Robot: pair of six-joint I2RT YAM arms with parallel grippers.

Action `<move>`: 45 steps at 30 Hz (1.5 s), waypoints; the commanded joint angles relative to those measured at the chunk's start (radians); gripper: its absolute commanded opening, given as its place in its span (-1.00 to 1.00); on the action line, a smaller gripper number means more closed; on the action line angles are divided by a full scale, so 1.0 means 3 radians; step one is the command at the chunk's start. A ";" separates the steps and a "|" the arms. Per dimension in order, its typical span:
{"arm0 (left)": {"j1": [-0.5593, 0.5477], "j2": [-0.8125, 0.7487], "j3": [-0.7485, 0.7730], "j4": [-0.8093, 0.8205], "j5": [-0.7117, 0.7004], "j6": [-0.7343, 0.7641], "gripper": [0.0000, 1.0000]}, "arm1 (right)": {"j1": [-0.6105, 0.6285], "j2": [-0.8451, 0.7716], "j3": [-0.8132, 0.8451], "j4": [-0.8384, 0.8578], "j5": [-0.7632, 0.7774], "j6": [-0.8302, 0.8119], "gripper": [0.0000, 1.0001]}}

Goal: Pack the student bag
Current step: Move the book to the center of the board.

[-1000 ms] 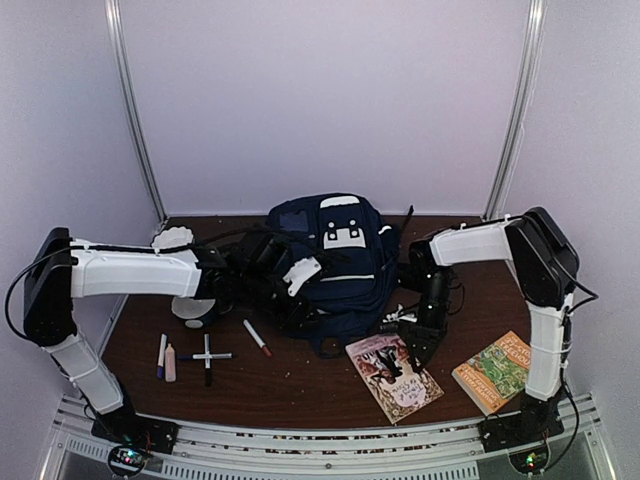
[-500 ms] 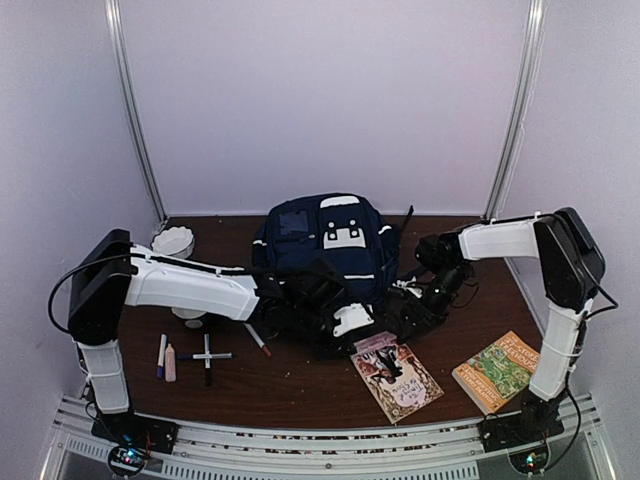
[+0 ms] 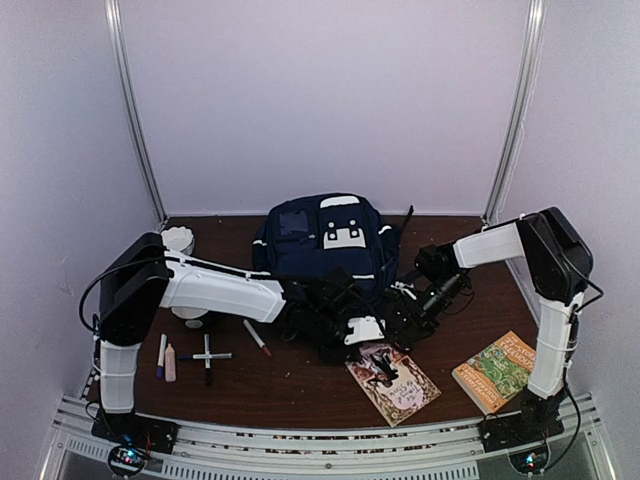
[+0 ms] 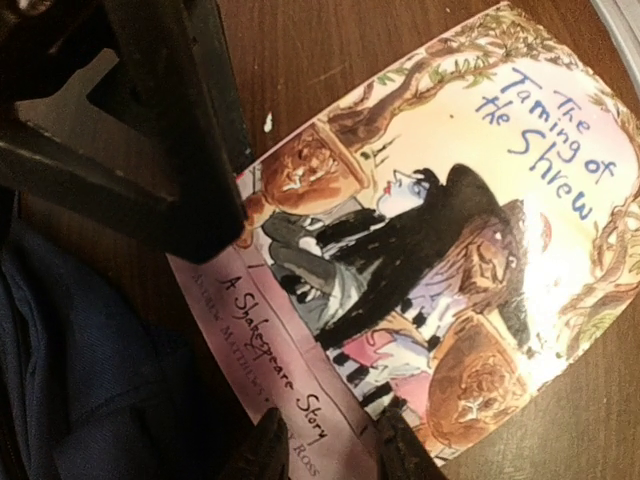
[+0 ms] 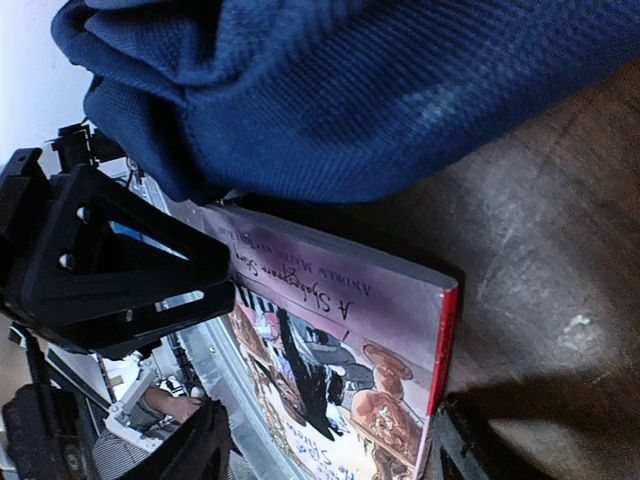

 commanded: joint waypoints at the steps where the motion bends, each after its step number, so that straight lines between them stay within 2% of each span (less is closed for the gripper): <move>1: -0.0026 0.0119 0.0149 -0.0273 -0.0135 0.0309 -0.36 | 0.0026 0.0321 -0.0098 0.0164 0.0143 0.0047 0.41; 7: -0.0042 0.0070 0.0232 -0.0725 -0.0402 0.0600 -0.41 | 0.0023 0.0387 -0.0090 0.0169 0.0150 0.0062 0.41; 18: -0.0131 -0.0047 0.0053 -0.0752 -0.0348 0.0670 -0.23 | 0.0023 0.0427 -0.0080 0.0109 0.0217 0.0041 0.42; 24: -0.0267 -0.0268 -0.0185 -0.0567 -0.0379 0.0765 -0.11 | 0.0026 0.0416 -0.0100 0.0076 0.0362 0.0034 0.43; 30: -0.0298 -0.0100 -0.0161 -0.0516 -0.0435 0.0752 -0.31 | 0.0164 0.0638 -0.0068 -0.0216 0.0262 -0.0171 0.46; 39: -0.0300 -0.0010 -0.0080 -0.0606 -0.0410 0.0742 -0.50 | 0.0478 0.0967 0.0264 -0.0834 -0.0502 -0.0681 0.49; 45: -0.0298 0.0056 -0.0001 -0.0671 -0.0367 0.0770 -0.50 | 0.0484 0.0933 0.0224 -0.0823 -0.0509 -0.0693 0.49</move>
